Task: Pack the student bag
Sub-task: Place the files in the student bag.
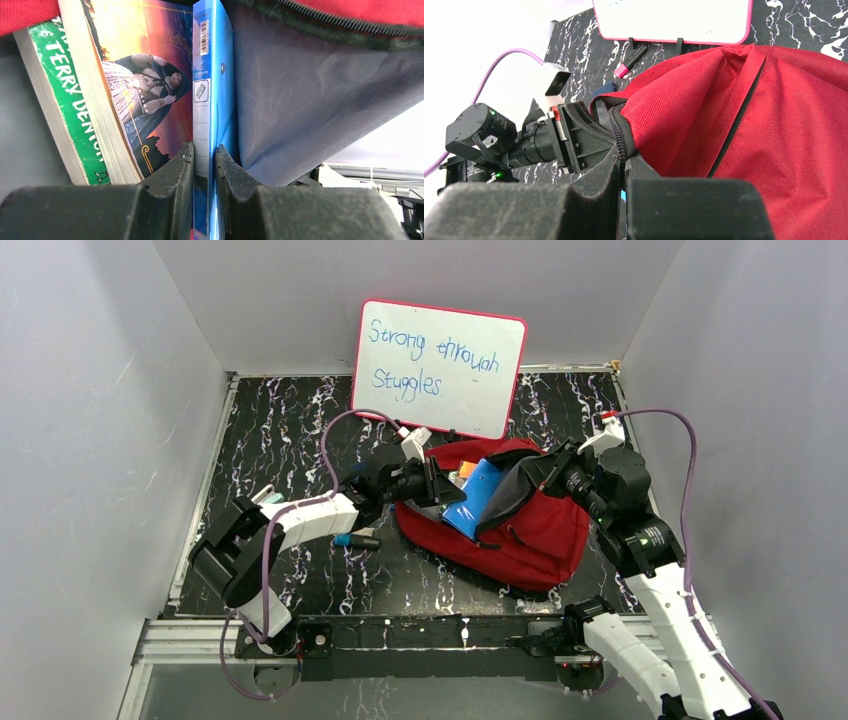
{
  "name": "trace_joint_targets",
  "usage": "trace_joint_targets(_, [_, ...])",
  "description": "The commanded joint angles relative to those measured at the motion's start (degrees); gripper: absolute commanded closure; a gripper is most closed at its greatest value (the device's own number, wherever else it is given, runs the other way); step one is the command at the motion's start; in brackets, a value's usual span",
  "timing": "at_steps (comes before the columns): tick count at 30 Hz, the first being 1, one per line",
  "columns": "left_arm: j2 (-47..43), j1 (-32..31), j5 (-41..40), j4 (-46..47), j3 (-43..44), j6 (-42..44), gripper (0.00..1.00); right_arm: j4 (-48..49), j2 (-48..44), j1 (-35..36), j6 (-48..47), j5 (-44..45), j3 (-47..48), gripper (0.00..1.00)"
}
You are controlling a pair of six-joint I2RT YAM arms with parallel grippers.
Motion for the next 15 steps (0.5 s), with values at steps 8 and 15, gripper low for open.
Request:
trace_joint_targets(8, [5.5,-5.9,3.4,2.3,2.2,1.2,0.87,3.5,0.4,-0.1,-0.2,-0.3,1.1,0.98])
trace_joint_targets(15, [2.3,-5.7,-1.7,-5.5,3.9,5.9,0.46,3.4,0.3,-0.1,-0.5,0.3,1.6,0.98])
